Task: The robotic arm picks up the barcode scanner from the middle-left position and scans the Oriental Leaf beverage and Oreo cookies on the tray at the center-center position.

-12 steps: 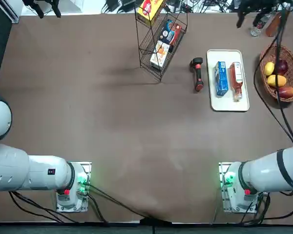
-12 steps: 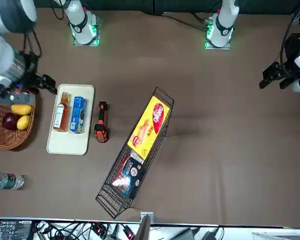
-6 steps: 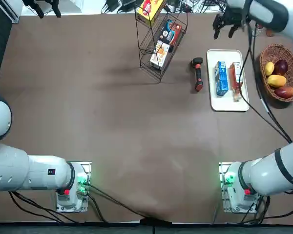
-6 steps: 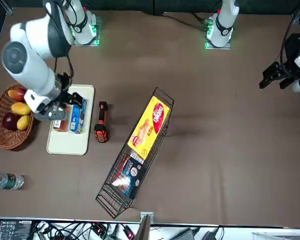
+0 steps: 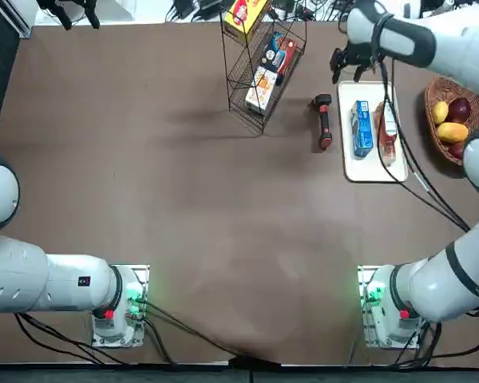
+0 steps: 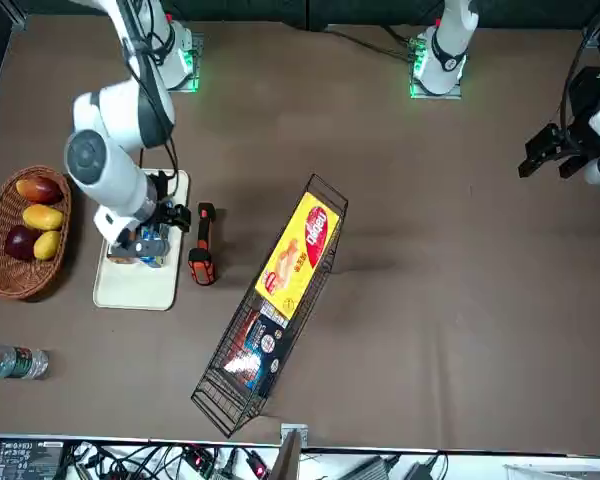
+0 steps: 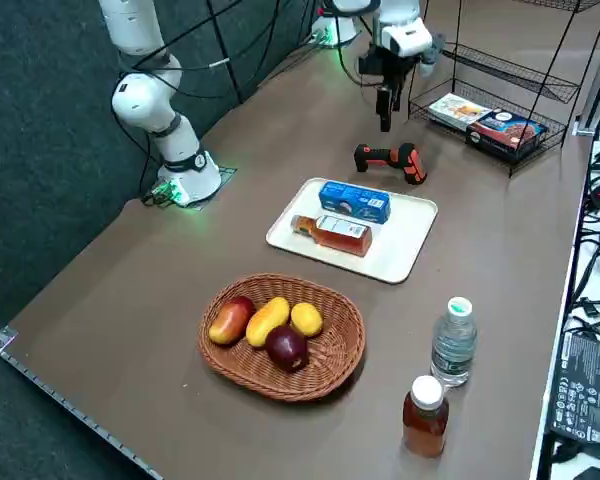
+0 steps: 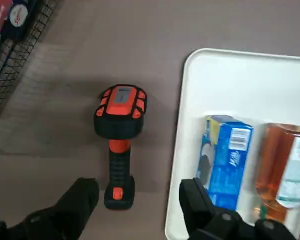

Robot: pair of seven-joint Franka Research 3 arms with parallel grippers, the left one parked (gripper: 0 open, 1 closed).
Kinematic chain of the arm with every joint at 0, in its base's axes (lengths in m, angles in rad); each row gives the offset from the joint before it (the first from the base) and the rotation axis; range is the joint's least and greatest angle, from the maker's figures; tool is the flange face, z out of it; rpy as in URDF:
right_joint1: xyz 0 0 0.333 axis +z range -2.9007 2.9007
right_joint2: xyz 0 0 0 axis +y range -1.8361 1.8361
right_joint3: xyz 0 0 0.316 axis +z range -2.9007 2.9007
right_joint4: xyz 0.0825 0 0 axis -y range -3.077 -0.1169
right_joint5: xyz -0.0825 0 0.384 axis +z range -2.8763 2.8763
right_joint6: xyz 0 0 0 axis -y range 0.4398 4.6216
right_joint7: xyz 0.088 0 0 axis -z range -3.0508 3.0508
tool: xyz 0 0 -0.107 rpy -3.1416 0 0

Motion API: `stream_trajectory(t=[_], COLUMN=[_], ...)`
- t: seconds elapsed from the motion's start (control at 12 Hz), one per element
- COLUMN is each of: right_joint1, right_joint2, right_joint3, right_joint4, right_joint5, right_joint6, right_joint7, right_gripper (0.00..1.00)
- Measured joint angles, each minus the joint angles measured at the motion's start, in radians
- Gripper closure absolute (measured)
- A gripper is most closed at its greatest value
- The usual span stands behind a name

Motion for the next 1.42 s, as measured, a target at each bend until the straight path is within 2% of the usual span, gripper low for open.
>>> stream_trajectory(t=[0.25,0.83,1.17,1.42], right_joint1=[0.016,0.034,0.067,0.07], right_joint2=[0.025,0.028,0.041,0.057], right_joint3=[0.0,0.0,0.0,-0.001], right_joint4=[-0.074,-0.237,-0.264,-0.265], right_joint5=[0.029,0.091,0.095,0.095], right_joint6=[0.111,0.355,0.395,0.419], right_joint7=[0.001,0.048,0.103,0.109], right_gripper=[0.0,0.0,0.0,0.07])
